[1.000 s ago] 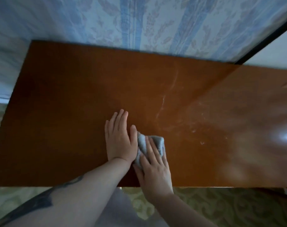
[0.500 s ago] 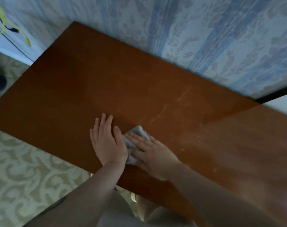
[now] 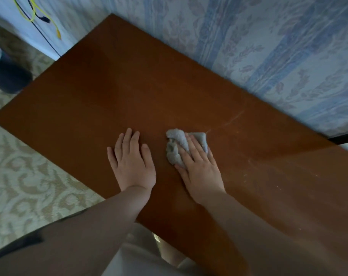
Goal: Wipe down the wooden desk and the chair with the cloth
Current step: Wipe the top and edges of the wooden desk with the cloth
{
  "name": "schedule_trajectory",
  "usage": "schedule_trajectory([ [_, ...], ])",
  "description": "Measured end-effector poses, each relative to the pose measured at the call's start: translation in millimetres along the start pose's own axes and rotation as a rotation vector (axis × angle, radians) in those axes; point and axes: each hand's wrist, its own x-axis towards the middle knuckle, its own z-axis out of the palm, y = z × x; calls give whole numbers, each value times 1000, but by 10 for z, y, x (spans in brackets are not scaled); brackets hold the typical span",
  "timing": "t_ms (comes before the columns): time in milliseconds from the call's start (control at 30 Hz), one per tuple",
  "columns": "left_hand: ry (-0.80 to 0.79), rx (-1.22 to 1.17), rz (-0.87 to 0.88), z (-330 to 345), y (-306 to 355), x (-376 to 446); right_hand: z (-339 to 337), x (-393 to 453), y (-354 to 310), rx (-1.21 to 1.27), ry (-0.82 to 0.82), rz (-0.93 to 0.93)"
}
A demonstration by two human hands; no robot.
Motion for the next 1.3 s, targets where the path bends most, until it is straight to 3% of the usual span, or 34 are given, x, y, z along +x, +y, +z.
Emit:
schedule_trajectory([
  [67,-1,2,6,0,1,-4,149,-132,-275,72,88,156],
  [100,-1,4,9,4,3,-4,198,-174,-406,99,93,132],
  [233,15,-12,2,3,-12,-4,-20,143,-281,-78,-115,-335],
  [267,18,-12,3,2,-9,3,-86,281,-158,-102,-159,-357],
  [300,18,-10,2,3,-5,8,-114,377,-58,-102,-162,-276],
  [400,11,-9,-1,-2,-1,8,-75,284,-101,115,63,172],
  [467,-2,-3,1,5,-2,1,56,84,-371,153,64,233],
  [633,11,11,12,17,4,14,-52,310,-179,-52,-81,-287],
  [700,10,9,11,13,15,11,-75,426,18,3,-79,-162],
  [767,11,12,15,11,15,2,-33,315,-35,67,92,147],
  [833,-1,14,17,7,11,-6,96,122,-284,115,139,280],
  [900,-4,6,12,-3,9,0,130,7,-454,141,37,148],
  [1000,-12,-18,15,-14,10,-17,-76,128,-190,44,-63,-148],
  [1067,-25,-21,32,-22,13,-22,-123,128,92,59,-73,-81],
  [1133,-20,-80,19,-34,29,-38,-54,-134,153,102,59,124],
  [1200,25,-222,-28,-56,107,-82,77,-499,-23,135,111,135],
  [1300,54,-351,-32,-18,264,-128,95,-618,-47,-20,-85,-260],
])
